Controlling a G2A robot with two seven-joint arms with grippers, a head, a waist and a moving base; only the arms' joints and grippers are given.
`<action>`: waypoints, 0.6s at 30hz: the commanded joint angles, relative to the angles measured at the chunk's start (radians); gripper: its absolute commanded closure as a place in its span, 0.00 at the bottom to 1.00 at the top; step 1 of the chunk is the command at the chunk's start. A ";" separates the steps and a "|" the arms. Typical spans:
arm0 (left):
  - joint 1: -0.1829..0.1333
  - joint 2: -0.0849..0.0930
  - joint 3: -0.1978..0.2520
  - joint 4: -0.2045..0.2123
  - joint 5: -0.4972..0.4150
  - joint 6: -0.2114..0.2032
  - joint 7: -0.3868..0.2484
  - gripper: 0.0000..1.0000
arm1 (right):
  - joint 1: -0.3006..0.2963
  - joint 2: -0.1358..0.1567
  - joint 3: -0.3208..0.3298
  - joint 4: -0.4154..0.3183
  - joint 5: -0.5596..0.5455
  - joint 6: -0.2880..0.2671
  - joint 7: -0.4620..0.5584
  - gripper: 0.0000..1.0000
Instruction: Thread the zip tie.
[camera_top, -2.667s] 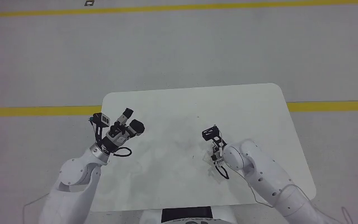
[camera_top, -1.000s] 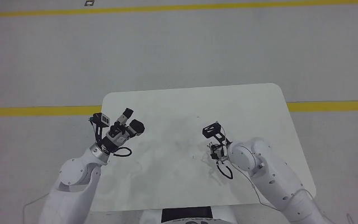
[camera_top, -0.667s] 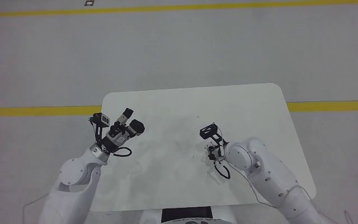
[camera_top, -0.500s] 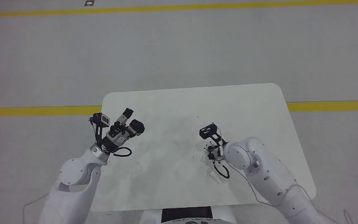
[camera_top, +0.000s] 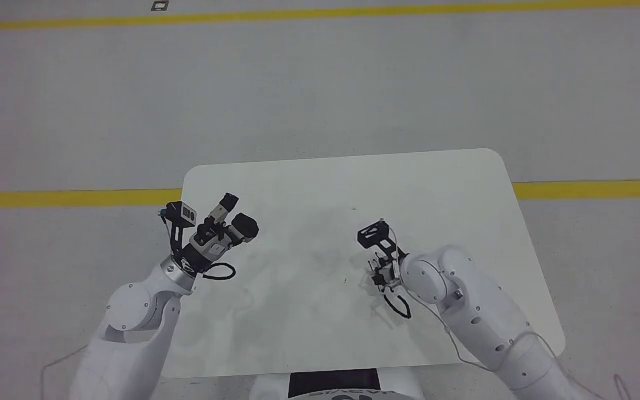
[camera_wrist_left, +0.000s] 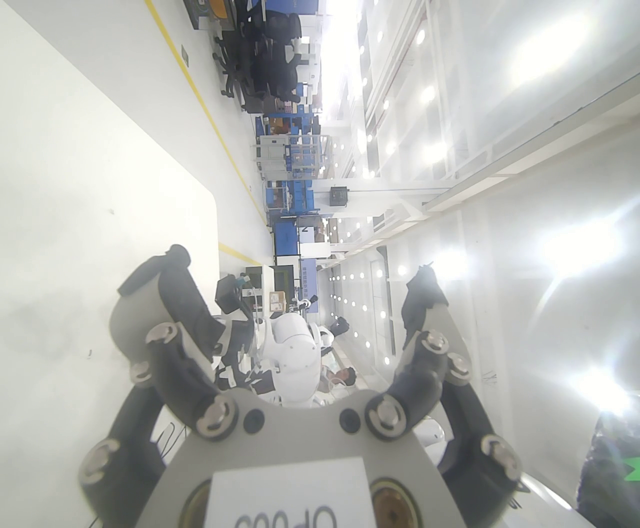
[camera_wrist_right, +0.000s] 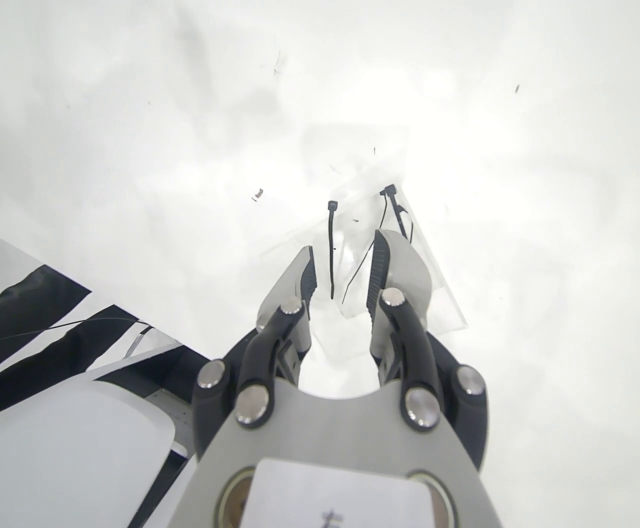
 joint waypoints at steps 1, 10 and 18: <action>0.000 0.000 0.000 0.000 0.000 0.000 0.000 0.00 | -0.002 0.000 0.000 -0.003 -0.002 0.001 0.005 0.83; 0.000 0.000 0.000 0.000 0.000 0.000 0.000 0.00 | -0.004 -0.001 -0.005 -0.001 0.008 -0.006 0.022 0.84; 0.000 0.000 0.000 0.000 0.000 0.000 0.000 0.00 | -0.003 -0.004 -0.014 0.010 0.015 -0.005 0.010 0.79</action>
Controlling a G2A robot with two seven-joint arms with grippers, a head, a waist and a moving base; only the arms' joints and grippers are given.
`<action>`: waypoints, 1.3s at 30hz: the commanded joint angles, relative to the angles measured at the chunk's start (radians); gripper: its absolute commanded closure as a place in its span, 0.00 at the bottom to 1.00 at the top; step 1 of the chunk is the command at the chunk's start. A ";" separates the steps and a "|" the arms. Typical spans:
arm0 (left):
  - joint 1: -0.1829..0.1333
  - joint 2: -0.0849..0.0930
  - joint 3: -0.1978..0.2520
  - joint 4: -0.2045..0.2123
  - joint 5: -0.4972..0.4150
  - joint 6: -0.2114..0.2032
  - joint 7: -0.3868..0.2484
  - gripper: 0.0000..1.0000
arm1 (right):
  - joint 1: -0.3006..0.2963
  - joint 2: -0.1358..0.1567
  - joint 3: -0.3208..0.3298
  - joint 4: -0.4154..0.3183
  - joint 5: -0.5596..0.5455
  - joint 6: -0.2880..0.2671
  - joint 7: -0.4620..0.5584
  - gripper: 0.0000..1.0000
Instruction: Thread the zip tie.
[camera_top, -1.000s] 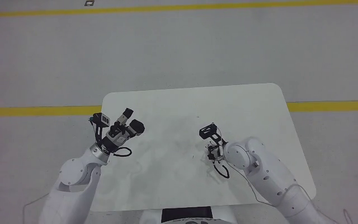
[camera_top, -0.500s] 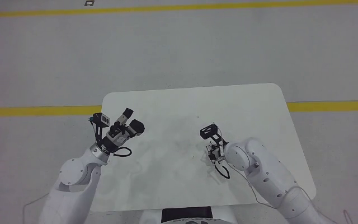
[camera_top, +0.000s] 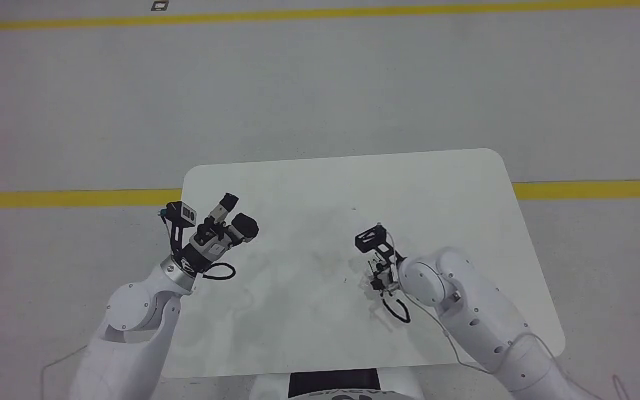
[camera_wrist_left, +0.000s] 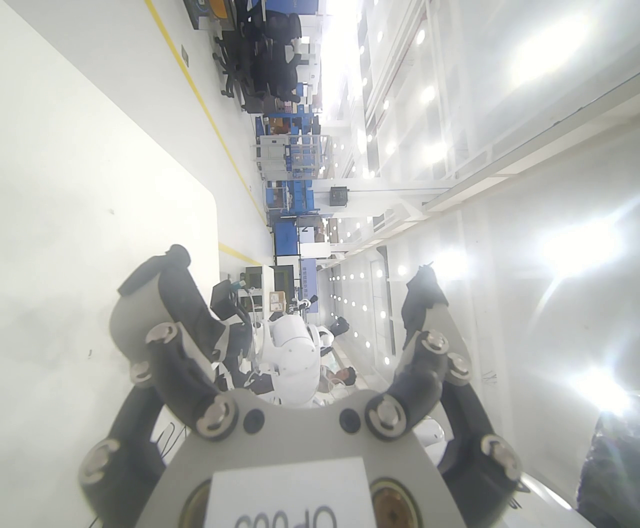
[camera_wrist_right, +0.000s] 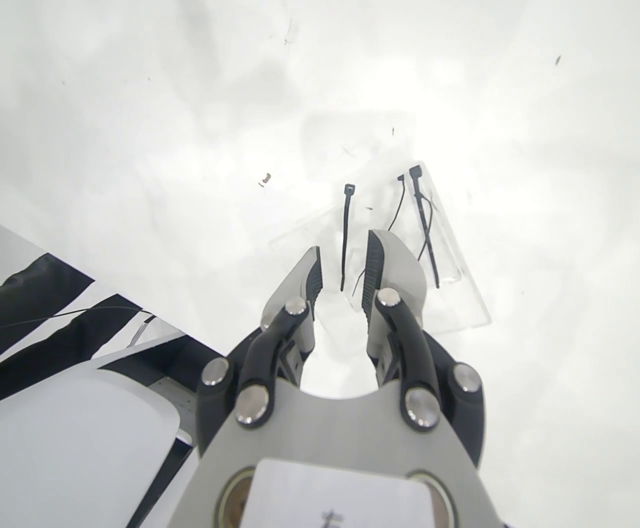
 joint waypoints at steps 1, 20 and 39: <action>0.000 0.000 0.000 0.000 0.000 0.000 0.000 0.00 | 0.001 -0.001 -0.004 0.005 -0.003 0.003 -0.006 0.79; 0.000 0.000 0.000 0.000 0.000 0.000 0.000 0.00 | 0.005 -0.010 -0.018 0.026 -0.034 0.044 -0.056 1.00; 0.000 0.000 0.000 0.000 0.000 0.000 0.000 0.00 | -0.091 0.016 0.151 -0.194 0.066 0.045 -0.069 1.00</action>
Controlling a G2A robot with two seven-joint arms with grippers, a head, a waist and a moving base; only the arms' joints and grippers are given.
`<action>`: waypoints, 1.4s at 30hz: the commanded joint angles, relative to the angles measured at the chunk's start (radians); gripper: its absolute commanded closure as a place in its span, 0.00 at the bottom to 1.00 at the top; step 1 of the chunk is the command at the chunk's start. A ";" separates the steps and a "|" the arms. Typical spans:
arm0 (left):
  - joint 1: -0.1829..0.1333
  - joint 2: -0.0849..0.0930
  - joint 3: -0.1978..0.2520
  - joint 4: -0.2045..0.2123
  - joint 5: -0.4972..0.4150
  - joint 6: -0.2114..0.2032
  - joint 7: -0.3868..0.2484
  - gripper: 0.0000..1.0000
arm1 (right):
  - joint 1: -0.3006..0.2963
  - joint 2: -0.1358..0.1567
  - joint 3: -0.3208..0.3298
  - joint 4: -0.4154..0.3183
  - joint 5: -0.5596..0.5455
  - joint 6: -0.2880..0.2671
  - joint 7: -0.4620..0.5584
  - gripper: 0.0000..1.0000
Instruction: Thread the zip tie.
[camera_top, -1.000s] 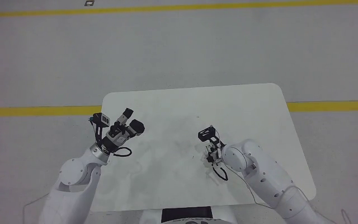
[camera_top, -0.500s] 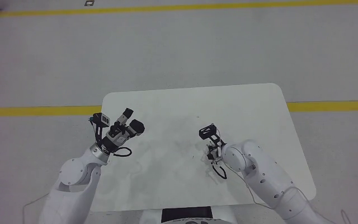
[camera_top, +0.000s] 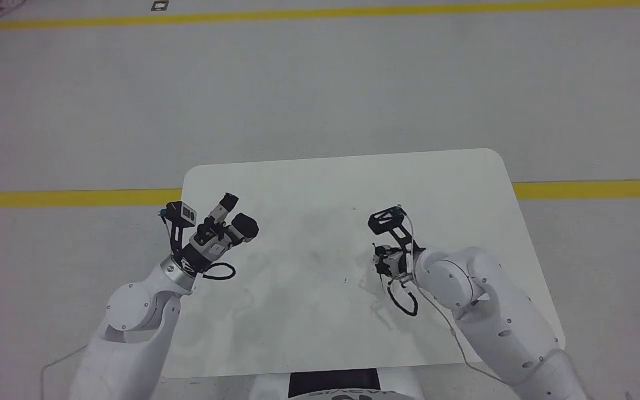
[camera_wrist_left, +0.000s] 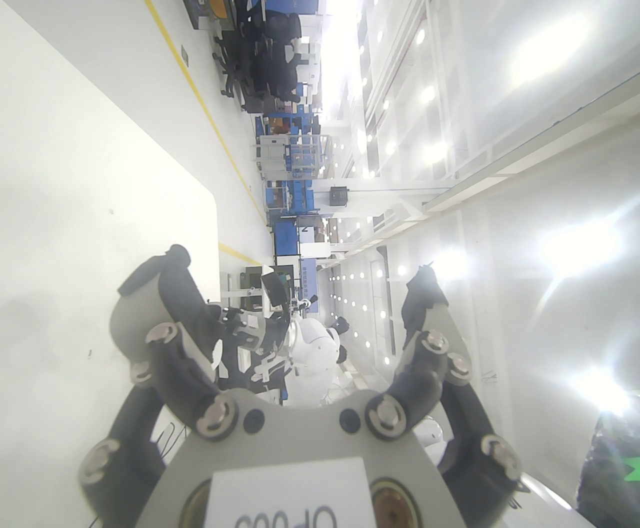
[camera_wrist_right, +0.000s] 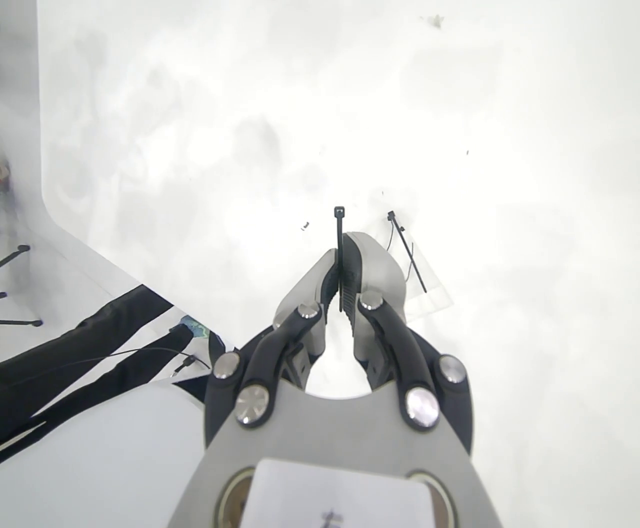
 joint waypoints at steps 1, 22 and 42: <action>0.000 0.000 0.000 0.000 0.000 0.000 0.000 0.00 | 0.001 0.000 -0.001 0.001 -0.002 0.000 0.001 1.00; -0.014 0.010 0.009 0.030 0.051 -0.133 -0.152 0.00 | -0.026 -0.013 0.052 -0.015 0.266 0.023 -0.193 1.00; -0.014 0.010 0.009 0.030 0.051 -0.133 -0.152 0.00 | -0.026 -0.013 0.052 -0.015 0.266 0.023 -0.193 1.00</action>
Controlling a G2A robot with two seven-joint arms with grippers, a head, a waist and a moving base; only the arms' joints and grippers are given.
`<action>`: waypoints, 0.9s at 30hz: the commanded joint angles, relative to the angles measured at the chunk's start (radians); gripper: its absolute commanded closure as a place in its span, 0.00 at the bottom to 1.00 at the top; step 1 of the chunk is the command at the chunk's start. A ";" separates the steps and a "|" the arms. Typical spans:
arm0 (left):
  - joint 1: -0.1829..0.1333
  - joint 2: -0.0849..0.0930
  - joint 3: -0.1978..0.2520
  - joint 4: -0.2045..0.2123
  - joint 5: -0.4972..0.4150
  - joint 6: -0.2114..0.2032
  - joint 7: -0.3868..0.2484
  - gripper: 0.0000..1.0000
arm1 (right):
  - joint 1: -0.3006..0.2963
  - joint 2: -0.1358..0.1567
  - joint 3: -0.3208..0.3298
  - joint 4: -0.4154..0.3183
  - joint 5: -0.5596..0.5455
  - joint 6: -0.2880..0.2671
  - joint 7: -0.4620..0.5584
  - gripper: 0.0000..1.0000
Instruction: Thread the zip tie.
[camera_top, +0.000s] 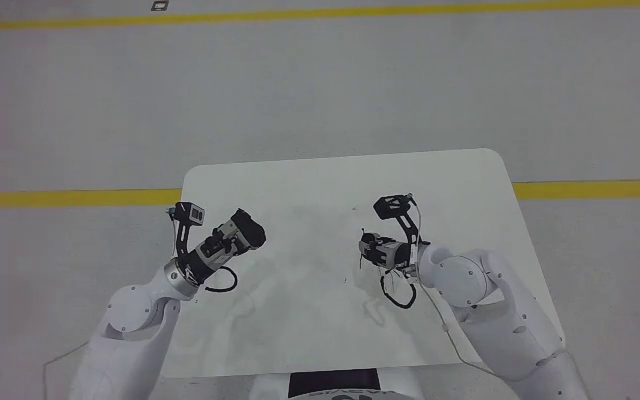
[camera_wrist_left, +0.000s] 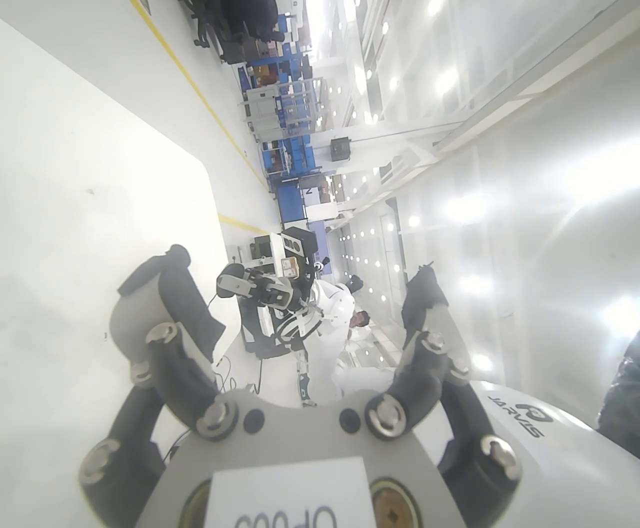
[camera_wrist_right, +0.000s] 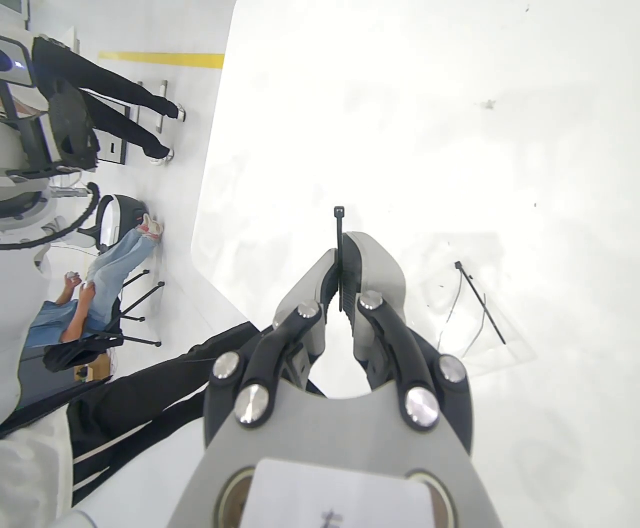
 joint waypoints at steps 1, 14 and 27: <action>0.000 0.000 0.000 0.000 0.000 0.000 0.000 0.00 | 0.000 0.000 0.000 0.000 0.000 0.000 0.000 1.00; 0.000 0.000 0.000 0.000 0.000 0.000 0.000 0.00 | 0.015 -0.008 -0.021 -0.003 0.040 0.036 -0.045 1.00; 0.000 0.000 0.000 0.000 0.000 0.000 0.000 0.00 | 0.148 -0.076 -0.068 0.119 0.359 0.180 -0.194 1.00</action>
